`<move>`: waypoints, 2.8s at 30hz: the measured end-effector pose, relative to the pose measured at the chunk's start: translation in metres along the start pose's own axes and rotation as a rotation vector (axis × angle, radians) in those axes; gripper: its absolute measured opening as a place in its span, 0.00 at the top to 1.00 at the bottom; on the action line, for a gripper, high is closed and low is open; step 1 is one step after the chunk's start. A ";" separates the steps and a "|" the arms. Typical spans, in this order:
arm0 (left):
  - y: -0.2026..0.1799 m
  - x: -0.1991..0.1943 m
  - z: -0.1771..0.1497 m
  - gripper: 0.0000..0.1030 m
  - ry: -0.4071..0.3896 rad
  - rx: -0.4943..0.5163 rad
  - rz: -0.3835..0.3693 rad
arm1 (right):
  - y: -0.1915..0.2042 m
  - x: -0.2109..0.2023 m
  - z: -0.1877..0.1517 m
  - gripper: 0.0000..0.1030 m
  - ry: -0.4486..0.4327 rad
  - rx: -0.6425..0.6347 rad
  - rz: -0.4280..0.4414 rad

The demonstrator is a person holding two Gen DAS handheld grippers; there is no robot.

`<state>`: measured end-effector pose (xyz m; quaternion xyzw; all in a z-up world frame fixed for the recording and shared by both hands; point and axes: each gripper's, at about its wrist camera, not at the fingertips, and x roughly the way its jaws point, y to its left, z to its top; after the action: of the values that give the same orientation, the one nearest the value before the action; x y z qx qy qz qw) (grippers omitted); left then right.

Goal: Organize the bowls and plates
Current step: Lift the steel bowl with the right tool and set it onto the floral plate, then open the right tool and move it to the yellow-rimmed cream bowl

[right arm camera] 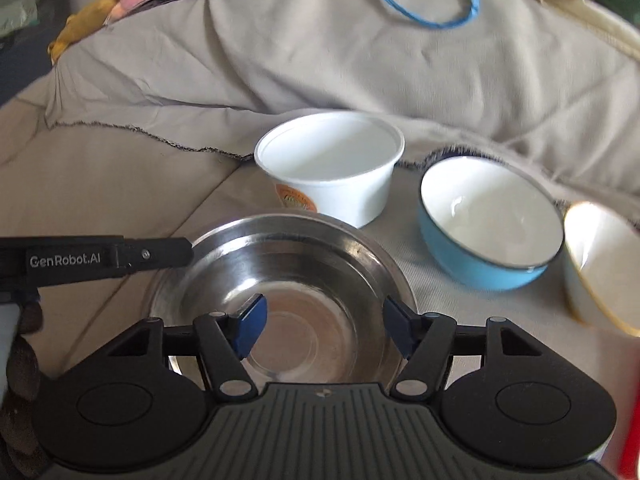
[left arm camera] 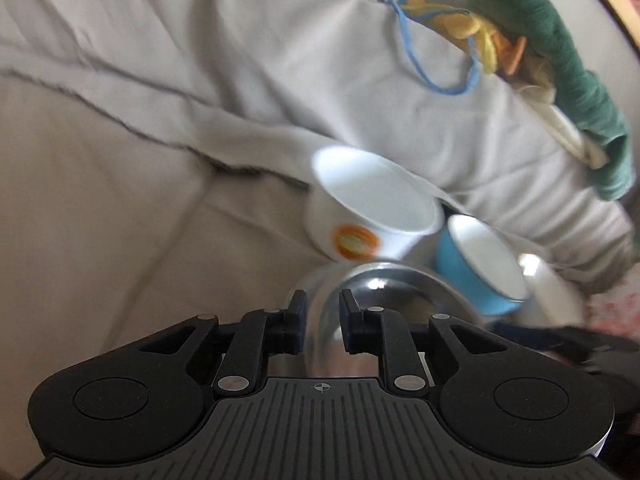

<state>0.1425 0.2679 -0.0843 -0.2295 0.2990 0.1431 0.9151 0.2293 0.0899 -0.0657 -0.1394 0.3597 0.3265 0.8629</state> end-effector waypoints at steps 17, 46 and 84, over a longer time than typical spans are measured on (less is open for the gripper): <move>0.042 0.033 -0.010 0.80 0.183 -0.235 -0.104 | -0.057 0.041 -0.031 0.40 0.200 0.320 0.164; -0.119 -0.054 0.009 0.84 0.190 -0.101 -0.097 | -0.135 -0.018 -0.057 0.44 0.039 0.357 0.139; -0.194 -0.053 -0.016 0.86 0.413 -0.158 -0.185 | -0.223 -0.051 -0.102 0.34 -0.020 0.602 0.006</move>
<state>0.1709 0.0876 0.0023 -0.3513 0.4454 0.0319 0.8230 0.2964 -0.1490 -0.1004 0.1267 0.4324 0.2091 0.8679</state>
